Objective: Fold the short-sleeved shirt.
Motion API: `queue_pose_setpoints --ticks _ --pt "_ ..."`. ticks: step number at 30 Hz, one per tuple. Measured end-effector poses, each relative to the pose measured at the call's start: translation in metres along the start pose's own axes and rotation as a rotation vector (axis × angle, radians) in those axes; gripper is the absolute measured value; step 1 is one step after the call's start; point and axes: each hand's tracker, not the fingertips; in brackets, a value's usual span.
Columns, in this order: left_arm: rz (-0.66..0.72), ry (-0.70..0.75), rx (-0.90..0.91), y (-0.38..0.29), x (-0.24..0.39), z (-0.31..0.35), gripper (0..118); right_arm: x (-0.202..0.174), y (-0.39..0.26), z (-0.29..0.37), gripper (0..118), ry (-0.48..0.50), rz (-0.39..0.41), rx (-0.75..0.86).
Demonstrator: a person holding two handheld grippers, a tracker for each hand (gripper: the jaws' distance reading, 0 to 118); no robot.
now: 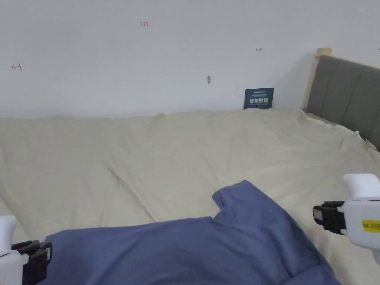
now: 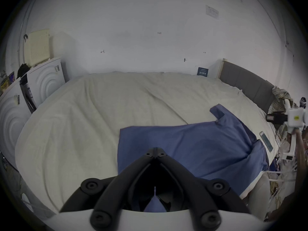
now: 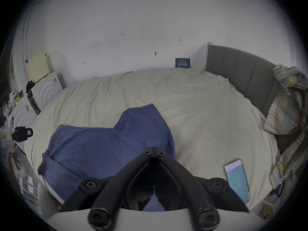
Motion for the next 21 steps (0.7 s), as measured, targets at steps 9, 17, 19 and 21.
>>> queue_pose_setpoints --ticks 9,17,19,21 --pt "0.059 0.001 -0.080 0.006 -0.011 -0.051 0 0.017 0.036 -0.169 98 -0.018 0.018 -0.326" --pt "0.062 0.044 -0.152 -0.004 -0.028 -0.076 0 0.021 0.028 -0.216 91 -0.068 0.014 -0.419" --pt "0.068 0.043 -0.163 -0.006 -0.031 -0.081 0 0.017 0.034 -0.206 71 -0.062 0.080 -0.406" --pt "0.072 0.042 -0.175 -0.006 -0.033 -0.085 0 0.010 0.041 -0.195 0 -0.120 0.155 -0.374"
